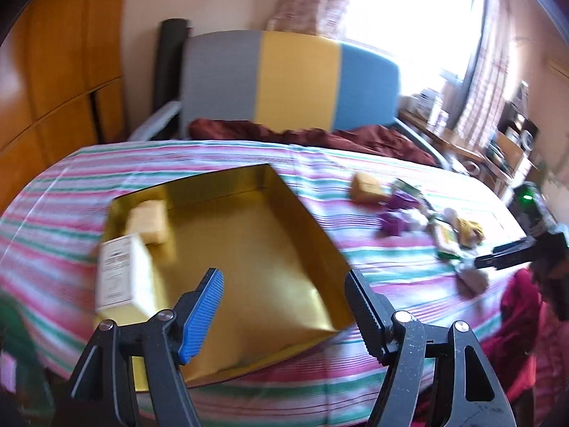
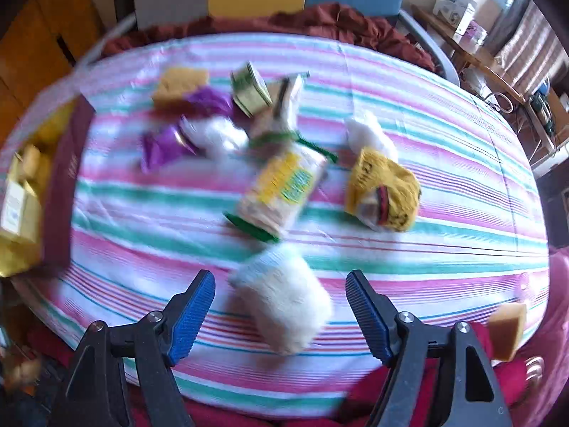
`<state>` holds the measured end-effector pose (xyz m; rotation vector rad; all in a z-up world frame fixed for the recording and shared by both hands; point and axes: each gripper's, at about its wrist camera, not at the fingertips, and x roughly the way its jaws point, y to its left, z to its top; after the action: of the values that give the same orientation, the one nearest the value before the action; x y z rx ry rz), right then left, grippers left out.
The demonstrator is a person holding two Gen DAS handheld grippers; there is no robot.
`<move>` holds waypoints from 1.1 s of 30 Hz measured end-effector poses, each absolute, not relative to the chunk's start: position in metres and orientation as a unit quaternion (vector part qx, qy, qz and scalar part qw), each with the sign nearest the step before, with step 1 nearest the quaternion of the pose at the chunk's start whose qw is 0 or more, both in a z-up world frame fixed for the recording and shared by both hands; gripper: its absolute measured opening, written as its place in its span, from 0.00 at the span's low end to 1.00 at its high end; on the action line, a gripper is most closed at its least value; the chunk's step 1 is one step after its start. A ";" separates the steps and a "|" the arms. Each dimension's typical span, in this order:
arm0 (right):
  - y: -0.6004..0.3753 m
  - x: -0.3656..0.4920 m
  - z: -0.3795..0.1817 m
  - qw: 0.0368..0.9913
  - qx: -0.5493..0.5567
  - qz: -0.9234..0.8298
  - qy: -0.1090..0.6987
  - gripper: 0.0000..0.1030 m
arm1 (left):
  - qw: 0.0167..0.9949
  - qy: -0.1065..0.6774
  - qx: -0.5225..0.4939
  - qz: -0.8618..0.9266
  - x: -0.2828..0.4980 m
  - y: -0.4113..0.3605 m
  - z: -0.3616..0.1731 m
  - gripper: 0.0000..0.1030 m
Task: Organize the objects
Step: 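Grasp the WEIDAN cracker pack with the left gripper while the right grasps the white sock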
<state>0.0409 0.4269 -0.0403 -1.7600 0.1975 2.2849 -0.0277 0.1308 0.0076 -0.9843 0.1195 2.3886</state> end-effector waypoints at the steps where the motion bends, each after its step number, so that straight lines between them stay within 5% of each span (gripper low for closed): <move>1: 0.428 0.040 -0.046 0.117 -0.616 0.777 0.060 0.76 | 0.283 0.050 -0.367 0.885 -0.025 0.140 0.008 0.70; 5: 0.423 0.032 -0.066 0.097 -0.651 0.752 0.015 0.73 | 0.317 0.071 -0.369 0.871 -0.018 0.174 0.009 0.70; 7: 0.422 0.030 -0.076 0.097 -0.666 0.740 -0.002 0.56 | 0.335 0.085 -0.368 0.863 -0.014 0.190 0.009 0.70; 11: 0.433 0.036 -0.066 0.109 -0.636 0.764 0.024 0.53 | 0.362 0.107 -0.375 0.847 -0.012 0.222 0.004 0.70; 19: 0.493 0.073 -0.044 0.211 -0.549 0.789 0.178 0.53 | 0.391 0.127 -0.417 0.811 -0.021 0.296 -0.022 0.70; 33: 0.522 0.116 -0.024 0.192 -0.395 0.821 0.364 0.54 | 0.441 0.153 -0.465 0.752 -0.035 0.425 -0.069 0.67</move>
<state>0.1162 0.5218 -0.0244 -1.1083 1.0223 2.3050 -0.0354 0.4255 -0.0687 -1.1549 0.3790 1.8662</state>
